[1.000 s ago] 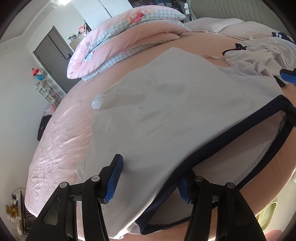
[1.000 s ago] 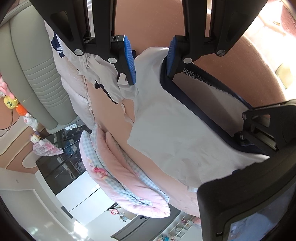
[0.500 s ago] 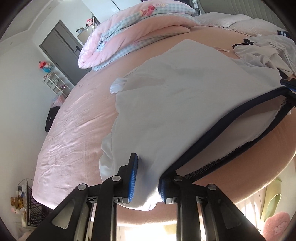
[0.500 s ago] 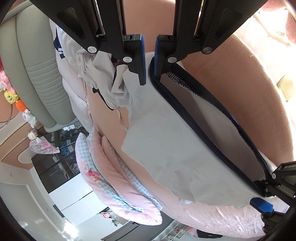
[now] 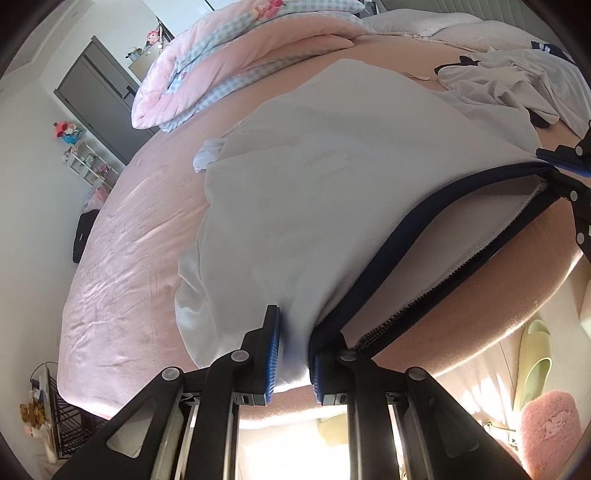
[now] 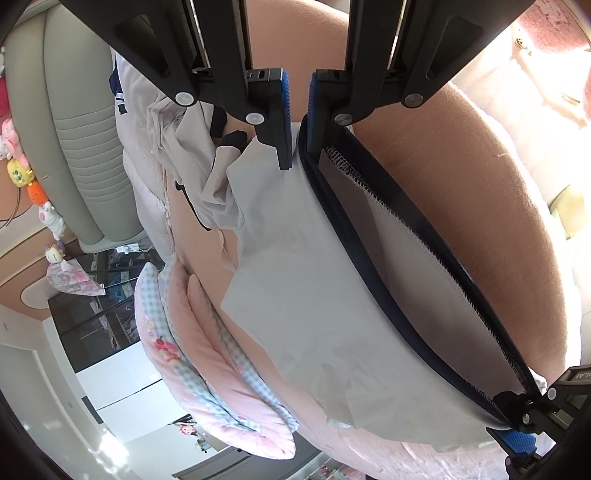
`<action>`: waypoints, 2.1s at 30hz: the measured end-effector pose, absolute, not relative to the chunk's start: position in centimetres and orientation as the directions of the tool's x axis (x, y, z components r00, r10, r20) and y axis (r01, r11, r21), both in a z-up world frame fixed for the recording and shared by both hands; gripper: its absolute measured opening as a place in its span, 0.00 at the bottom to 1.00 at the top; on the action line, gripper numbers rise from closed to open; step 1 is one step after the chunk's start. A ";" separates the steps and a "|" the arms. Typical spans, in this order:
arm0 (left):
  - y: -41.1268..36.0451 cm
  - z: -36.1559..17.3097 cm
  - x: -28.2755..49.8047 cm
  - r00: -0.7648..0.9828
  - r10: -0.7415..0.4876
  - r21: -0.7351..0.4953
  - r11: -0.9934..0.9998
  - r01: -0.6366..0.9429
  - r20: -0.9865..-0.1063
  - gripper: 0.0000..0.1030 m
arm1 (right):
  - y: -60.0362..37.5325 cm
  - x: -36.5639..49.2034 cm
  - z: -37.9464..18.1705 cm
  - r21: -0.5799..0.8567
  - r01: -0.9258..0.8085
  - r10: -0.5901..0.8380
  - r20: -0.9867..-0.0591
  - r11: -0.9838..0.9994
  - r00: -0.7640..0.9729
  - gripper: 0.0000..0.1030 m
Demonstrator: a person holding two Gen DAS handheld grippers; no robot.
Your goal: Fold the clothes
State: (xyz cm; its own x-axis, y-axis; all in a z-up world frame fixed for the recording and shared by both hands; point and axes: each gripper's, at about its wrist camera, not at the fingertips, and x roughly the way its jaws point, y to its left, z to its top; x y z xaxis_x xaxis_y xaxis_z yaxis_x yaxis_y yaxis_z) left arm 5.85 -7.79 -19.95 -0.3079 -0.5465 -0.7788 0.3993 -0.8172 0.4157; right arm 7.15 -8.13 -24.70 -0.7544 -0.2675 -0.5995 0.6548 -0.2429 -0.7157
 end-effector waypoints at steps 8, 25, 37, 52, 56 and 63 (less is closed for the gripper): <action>-7.5 -20.3 6.2 -0.293 -0.500 0.375 -0.840 0.391 -0.815 0.16 | -8.0 7.4 -25.1 -0.713 0.670 -0.277 -0.614 -0.206 -0.739 0.04; -4.7 -14.6 6.2 -0.460 -0.396 0.240 -0.901 0.361 -0.794 0.82 | -6.8 6.9 -20.3 -0.603 0.740 -0.411 -0.619 -0.296 -0.669 0.76; -10.6 -14.0 6.8 -0.416 -0.469 0.192 -0.810 0.553 -0.779 0.82 | -6.4 2.4 -18.7 -0.417 0.790 -0.382 -0.710 -0.450 -0.592 0.76; -16.5 -14.3 8.2 -0.361 -0.536 0.240 -0.753 0.612 -0.763 0.82 | -0.4 -10.3 -21.4 0.343 0.530 -0.475 -0.870 -0.776 -0.132 0.76; -18.4 -15.2 8.8 -0.333 -0.502 0.184 -0.729 0.659 -0.798 0.82 | 2.2 -12.0 -23.6 0.542 0.326 -0.581 -0.813 -0.775 -0.031 0.76; -21.1 -16.1 11.4 -0.436 -0.330 -0.126 -0.659 0.741 -0.837 0.82 | 4.1 -12.4 -24.5 0.681 0.156 -0.688 -0.726 -0.715 0.016 0.76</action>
State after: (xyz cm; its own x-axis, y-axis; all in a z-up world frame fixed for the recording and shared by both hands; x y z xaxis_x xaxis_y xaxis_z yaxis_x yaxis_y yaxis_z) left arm 11.44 -21.11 -16.14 -0.4359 -0.3304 -0.8371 0.7415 -0.6590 -0.1260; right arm -12.35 4.07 -24.54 0.0161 -0.6876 -0.7259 0.1558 -0.7154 0.6811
